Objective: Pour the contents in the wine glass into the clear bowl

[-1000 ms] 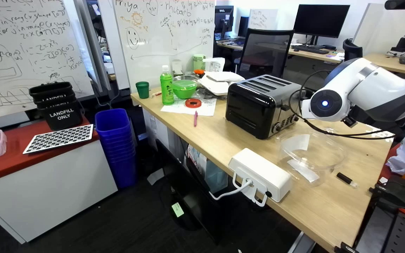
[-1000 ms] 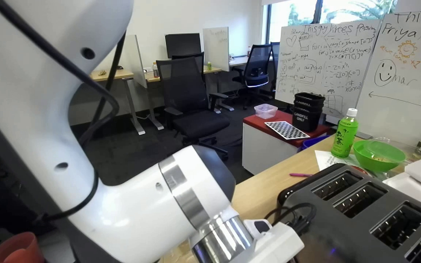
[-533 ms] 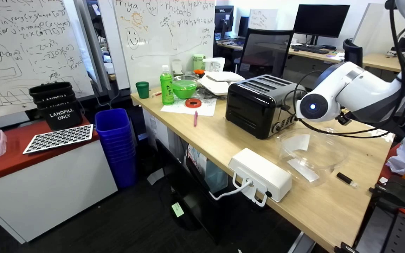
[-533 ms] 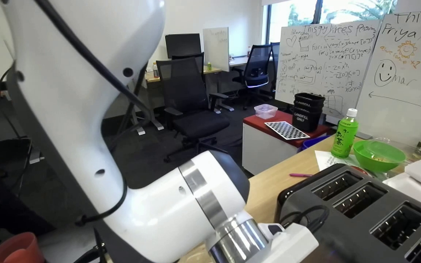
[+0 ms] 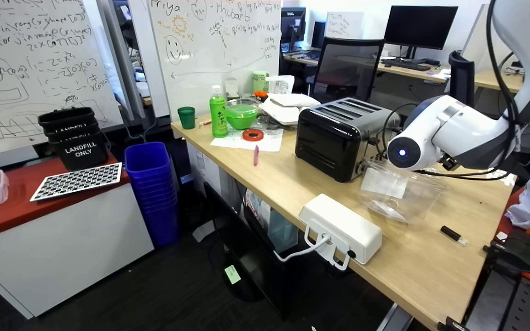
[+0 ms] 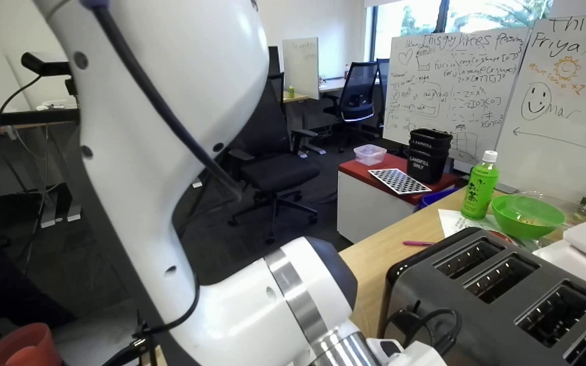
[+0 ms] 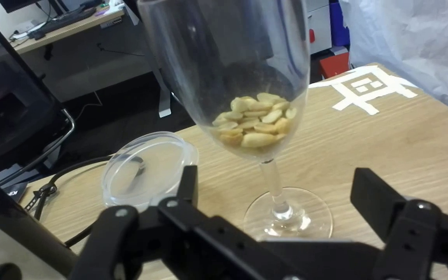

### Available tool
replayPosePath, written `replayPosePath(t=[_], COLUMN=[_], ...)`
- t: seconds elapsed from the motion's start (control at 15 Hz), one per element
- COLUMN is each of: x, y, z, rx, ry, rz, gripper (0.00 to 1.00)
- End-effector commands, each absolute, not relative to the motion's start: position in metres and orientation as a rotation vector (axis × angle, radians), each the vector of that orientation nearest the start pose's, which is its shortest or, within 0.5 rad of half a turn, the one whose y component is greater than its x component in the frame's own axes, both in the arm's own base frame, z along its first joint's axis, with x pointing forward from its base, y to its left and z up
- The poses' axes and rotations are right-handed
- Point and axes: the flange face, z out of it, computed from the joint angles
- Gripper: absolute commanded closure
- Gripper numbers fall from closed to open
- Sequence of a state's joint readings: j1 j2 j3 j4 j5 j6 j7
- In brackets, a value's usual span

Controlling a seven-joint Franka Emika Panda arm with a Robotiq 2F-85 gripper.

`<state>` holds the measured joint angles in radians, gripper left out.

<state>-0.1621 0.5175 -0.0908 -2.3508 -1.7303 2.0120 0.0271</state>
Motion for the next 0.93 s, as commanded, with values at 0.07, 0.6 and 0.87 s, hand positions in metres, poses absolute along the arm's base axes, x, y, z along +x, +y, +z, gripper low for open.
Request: replayPosePath(t=[0.07,0.6,0.87], x=[0.429,0.431,0.435], y=[-0.186,-0.193,-0.201], z=[0.098,0.083,0.078], rx=[1.607,1.633,1.659], ry=[1.15,1.11,1.064], rz=[-0.845,-0.896,-0.932], gripper=[0.0,0.0,0.0])
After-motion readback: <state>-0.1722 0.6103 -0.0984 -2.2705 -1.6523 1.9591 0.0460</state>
